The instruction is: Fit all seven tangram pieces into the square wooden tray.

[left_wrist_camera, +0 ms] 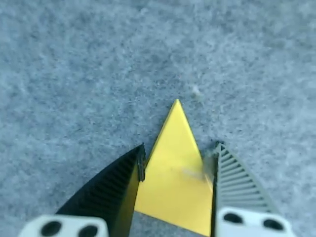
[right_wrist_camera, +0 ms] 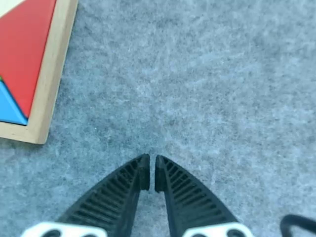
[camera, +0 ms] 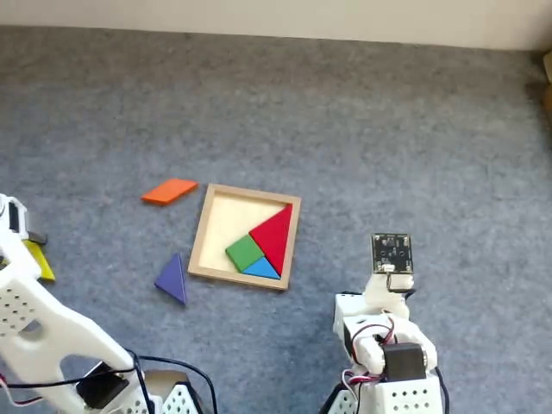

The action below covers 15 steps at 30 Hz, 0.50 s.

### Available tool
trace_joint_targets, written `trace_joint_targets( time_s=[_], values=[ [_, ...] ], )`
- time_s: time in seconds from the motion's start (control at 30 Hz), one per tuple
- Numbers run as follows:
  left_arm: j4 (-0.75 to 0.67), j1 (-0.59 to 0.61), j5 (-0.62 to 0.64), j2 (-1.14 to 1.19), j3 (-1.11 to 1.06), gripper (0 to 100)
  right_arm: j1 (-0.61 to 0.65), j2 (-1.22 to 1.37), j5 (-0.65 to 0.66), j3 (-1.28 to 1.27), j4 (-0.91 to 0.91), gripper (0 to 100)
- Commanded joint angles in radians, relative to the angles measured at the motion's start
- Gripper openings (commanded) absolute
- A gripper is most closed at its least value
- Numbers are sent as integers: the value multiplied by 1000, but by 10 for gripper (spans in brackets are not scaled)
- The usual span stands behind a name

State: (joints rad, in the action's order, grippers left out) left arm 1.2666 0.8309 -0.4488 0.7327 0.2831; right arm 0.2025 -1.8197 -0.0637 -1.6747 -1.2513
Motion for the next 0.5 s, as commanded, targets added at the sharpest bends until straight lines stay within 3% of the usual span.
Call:
trace_joint_targets(
  time_s=[0.0,0.33,0.47],
  values=[
    [77,-77,9,8,-41,219,-13,-28,-6,-137,-7,34],
    [161,-142,84,-367,-179,179,-13,-28,-6,-137,-7,34],
    [161,-108,81,-578,-309,222,-13,-28,-6,-137,-7,34]
  ],
)
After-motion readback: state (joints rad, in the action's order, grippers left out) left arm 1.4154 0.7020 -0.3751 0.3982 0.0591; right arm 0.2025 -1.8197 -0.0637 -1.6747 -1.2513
